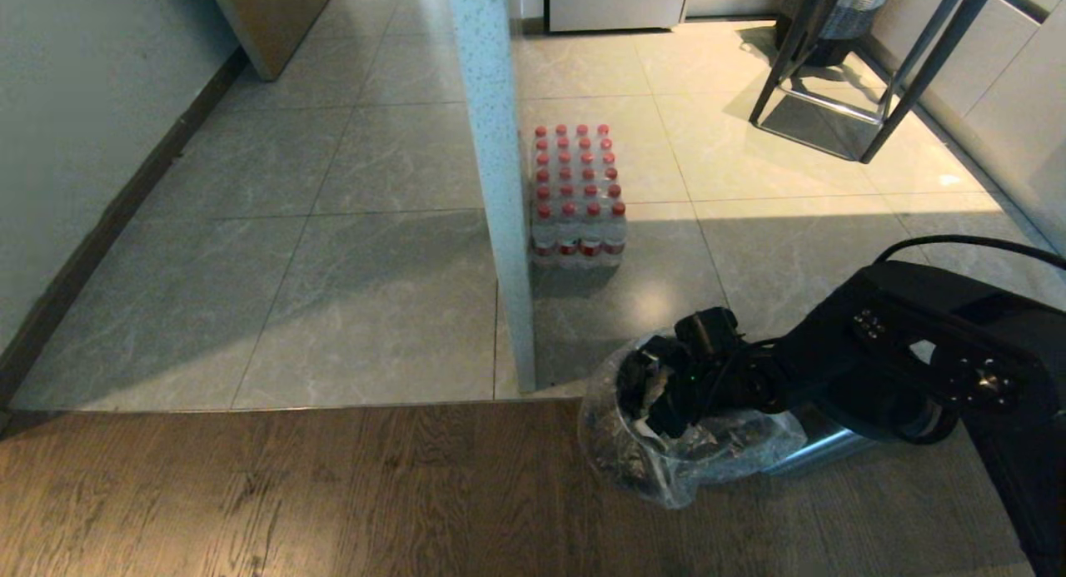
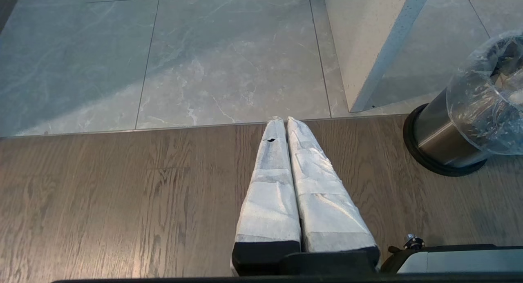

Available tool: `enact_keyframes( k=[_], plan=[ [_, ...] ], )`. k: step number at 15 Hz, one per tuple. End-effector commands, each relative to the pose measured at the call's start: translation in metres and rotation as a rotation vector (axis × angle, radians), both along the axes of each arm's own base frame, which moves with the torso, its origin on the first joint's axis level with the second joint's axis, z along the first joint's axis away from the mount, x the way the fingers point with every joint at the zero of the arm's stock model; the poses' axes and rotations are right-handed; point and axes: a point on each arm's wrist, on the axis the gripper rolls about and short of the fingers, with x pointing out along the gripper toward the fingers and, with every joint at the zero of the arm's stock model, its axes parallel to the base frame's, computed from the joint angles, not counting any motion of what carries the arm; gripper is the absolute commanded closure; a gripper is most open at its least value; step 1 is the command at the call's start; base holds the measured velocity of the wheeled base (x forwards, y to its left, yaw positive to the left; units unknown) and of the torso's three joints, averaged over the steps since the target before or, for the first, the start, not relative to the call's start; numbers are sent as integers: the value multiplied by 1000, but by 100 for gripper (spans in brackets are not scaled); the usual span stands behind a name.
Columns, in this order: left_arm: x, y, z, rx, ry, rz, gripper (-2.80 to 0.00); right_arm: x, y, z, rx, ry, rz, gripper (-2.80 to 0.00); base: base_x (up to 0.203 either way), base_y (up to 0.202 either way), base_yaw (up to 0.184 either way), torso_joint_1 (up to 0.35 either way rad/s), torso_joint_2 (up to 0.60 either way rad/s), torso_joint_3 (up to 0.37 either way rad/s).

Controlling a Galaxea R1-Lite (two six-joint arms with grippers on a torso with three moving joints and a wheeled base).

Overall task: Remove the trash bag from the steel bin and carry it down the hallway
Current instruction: Pick up the trash bag

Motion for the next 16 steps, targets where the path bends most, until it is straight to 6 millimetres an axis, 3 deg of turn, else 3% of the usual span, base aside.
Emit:
enact_keyframes(
  k=[1,7,12,13,16],
  plan=[
    [0,0,0,0,0,0,0,2,1,-17,-5,14,2,-280,0,0,0,0,0,0],
    [0,0,0,0,0,0,0,14,5,-41,-2,-2,0,-280,0,0,0,0,0,0],
    [0,0,0,0,0,0,0,21,7,-42,20,-34,-11,-280,0,0,0,0,0,0],
    [0,0,0,0,0,0,0,20,6,-42,23,-30,-7,0,0,0,0,0,0,0],
    [0,0,0,0,0,0,0,22,8,-40,25,-44,-8,0,0,0,0,0,0,0]
  ],
)
